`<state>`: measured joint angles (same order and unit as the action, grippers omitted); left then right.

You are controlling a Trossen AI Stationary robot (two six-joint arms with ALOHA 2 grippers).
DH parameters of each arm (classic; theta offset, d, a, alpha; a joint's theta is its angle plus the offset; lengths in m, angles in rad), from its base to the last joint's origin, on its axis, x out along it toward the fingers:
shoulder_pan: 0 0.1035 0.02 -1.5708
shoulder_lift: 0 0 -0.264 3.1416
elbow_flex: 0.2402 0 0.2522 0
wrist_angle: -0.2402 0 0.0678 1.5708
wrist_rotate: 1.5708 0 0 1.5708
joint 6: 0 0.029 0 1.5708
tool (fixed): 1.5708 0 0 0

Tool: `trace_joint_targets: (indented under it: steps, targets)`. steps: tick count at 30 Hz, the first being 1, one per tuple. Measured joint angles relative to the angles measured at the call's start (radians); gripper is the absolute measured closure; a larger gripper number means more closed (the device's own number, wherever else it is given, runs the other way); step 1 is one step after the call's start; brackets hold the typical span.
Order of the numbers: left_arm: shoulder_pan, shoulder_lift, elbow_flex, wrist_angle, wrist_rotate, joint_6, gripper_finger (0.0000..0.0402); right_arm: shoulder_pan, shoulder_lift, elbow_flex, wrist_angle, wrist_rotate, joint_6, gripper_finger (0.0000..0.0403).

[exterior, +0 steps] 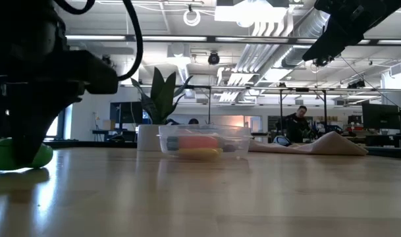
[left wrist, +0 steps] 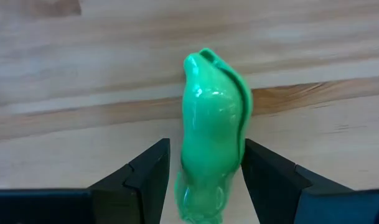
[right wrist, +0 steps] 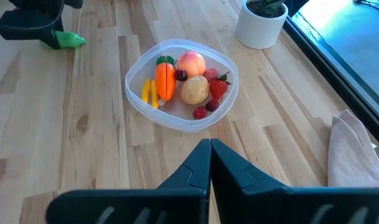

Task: Pick and placing Produce into tupperware
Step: Put the green pea into the transparent bin

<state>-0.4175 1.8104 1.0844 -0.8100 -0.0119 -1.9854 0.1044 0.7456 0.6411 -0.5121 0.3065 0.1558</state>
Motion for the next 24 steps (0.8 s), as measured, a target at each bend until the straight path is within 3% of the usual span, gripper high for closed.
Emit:
trace_joint_targets:
  steps: [4, 24]
  targets:
    - [0.001, 0.022, 0.0, 0.002, 0.039, 0.0, 0.0217, 0.0, 0.0, 0.0, 0.0, 0.0, 0.0, 0.0402]
    - [0.0, 0.025, 0.0, 0.006, 0.028, 0.026, 0.0218, 0.0, 0.0, 0.0, 0.0, 0.0, 0.0, 0.0402]
